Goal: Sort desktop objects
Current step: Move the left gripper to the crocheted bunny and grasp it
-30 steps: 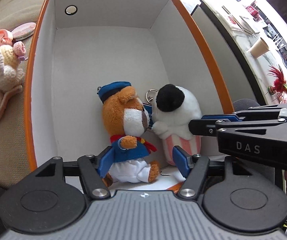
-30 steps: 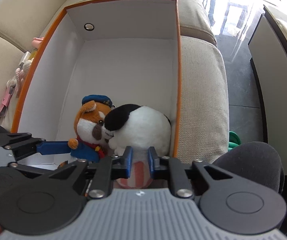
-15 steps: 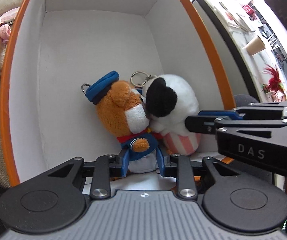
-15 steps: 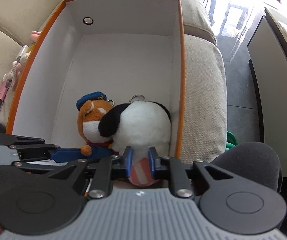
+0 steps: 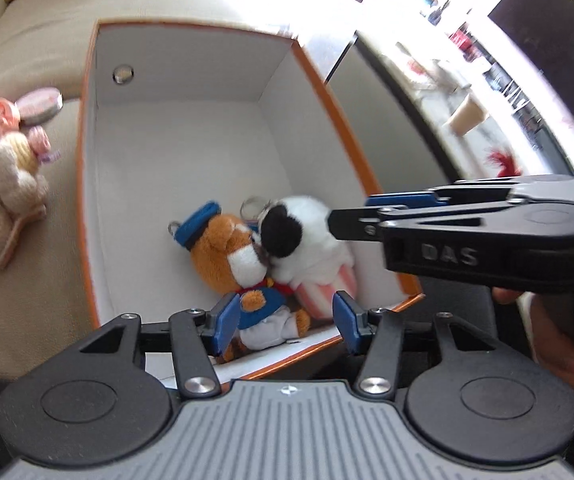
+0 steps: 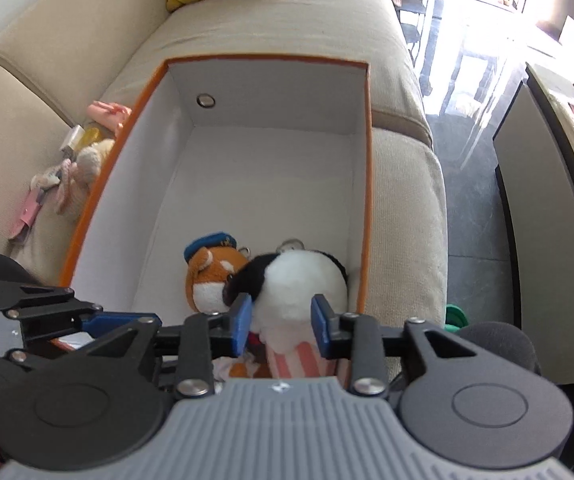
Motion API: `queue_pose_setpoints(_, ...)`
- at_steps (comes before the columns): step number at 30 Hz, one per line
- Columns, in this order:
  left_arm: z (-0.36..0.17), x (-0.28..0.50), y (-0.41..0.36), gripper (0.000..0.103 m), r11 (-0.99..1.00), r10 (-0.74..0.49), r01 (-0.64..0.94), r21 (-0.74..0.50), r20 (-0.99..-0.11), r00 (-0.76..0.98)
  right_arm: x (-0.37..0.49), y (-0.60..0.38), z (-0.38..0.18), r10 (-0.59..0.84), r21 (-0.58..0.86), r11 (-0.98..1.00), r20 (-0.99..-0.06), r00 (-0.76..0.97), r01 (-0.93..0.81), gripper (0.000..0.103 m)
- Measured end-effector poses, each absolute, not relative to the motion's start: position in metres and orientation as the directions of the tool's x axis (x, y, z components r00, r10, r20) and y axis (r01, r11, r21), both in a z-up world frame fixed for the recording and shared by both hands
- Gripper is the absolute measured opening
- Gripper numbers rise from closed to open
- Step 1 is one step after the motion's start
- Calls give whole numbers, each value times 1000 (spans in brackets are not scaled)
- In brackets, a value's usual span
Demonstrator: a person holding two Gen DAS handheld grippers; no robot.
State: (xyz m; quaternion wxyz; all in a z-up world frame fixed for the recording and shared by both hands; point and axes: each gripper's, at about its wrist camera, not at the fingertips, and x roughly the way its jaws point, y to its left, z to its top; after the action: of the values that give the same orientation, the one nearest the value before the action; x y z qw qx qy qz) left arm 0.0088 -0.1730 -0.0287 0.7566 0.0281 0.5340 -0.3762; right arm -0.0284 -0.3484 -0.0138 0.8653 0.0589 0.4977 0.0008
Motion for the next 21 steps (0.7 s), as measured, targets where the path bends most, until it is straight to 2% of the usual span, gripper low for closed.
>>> queue_pose_setpoints(3,-5,12,-151,60,724,-566,598,-343,-792,230,-25,-336,4,91,126,992,-807,584,20,37)
queue_pose_setpoints(6,12,25,-129,60,774,-525,570,-275,-782,336,-14,-320,15,151,166,986,-765,626,-36,43)
queue_pose_setpoints(8,17,37,-112,60,808,-481,546,-222,-784,392,-4,-304,19,194,177,980,-734,651,-92,55)
queue_pose_setpoints(11,17,60,-85,60,850,-403,506,-145,-797,449,18,-276,23,209,137,978,-726,655,-160,60)
queue_pose_setpoints(18,-16,108,-49,68,841,-341,537,-69,-837,428,74,-227,13,235,83,960,-759,607,-269,58)
queue_pose_setpoints(21,-38,127,-49,68,833,-321,551,-60,-863,390,94,-214,3,243,74,950,-782,574,-302,47)
